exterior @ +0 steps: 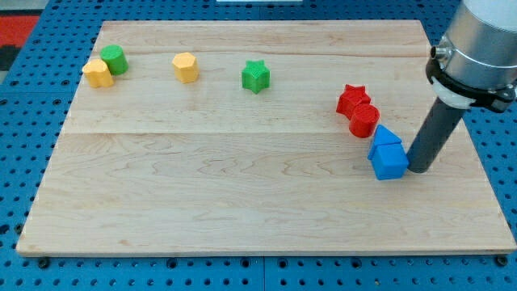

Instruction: Separate the yellow heart and green circle

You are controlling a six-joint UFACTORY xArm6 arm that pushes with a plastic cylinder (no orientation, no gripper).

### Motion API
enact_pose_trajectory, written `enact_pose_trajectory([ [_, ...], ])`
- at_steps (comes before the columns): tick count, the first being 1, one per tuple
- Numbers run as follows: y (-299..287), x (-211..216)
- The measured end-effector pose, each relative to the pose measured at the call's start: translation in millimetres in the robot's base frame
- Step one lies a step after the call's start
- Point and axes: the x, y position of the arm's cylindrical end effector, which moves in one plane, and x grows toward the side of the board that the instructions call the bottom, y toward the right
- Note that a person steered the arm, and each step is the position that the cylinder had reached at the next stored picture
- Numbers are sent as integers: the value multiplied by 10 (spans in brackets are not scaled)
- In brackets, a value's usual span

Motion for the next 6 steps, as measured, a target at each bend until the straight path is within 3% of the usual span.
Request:
enact_pose_trajectory([
  [1, -2, -44],
  [2, 468, -210],
  [5, -265, -305],
  [6, 131, -428],
])
